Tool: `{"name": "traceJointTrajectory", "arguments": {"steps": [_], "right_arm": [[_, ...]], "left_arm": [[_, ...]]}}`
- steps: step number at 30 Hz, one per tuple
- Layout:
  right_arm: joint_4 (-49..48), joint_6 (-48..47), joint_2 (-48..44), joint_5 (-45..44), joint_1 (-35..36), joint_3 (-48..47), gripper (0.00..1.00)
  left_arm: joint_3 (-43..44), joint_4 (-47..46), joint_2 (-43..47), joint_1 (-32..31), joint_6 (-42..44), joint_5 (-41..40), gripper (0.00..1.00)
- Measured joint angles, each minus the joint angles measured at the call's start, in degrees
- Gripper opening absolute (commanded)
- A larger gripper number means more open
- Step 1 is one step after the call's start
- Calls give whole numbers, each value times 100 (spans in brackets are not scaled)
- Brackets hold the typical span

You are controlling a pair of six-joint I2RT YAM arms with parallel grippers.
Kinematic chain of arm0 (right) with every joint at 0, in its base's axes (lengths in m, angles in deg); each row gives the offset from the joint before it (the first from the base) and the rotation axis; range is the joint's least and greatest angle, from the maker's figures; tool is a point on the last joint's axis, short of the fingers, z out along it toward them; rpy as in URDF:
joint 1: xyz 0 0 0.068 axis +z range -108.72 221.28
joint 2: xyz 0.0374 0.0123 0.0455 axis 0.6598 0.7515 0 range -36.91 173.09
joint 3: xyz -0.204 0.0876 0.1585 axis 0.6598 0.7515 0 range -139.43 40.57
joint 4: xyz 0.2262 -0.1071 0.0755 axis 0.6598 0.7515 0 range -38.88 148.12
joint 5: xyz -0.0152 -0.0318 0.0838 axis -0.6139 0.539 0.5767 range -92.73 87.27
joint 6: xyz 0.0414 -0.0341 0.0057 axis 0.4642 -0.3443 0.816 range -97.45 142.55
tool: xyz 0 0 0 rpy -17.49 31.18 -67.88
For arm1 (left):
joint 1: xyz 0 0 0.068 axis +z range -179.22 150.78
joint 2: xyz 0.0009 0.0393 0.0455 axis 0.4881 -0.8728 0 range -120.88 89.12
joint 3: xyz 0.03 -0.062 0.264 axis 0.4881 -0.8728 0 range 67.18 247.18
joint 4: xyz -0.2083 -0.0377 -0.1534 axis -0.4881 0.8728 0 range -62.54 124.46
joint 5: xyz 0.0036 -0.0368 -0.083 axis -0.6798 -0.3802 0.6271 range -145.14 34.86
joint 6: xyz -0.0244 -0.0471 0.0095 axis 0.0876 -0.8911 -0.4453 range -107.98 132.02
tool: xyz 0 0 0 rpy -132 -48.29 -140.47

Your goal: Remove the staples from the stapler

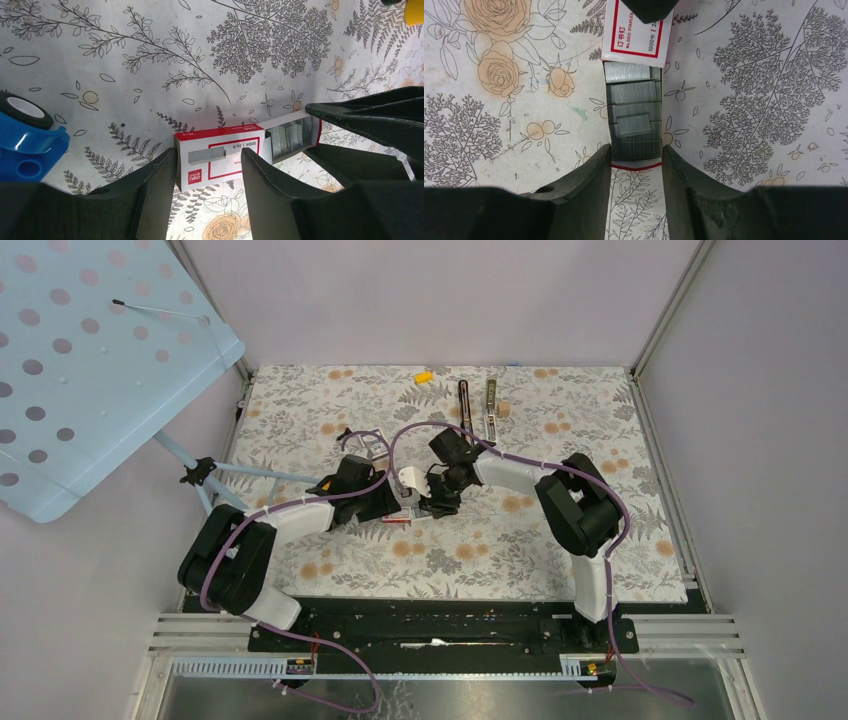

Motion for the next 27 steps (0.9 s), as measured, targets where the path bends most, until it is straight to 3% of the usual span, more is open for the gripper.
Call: {"name": "traceJointTrajectory", "arguments": {"steps": [27], "right_arm": [[-260,94,0,-142,136,0,36]], "left_arm": [[63,-39,-94,-15,37,33,53]]}}
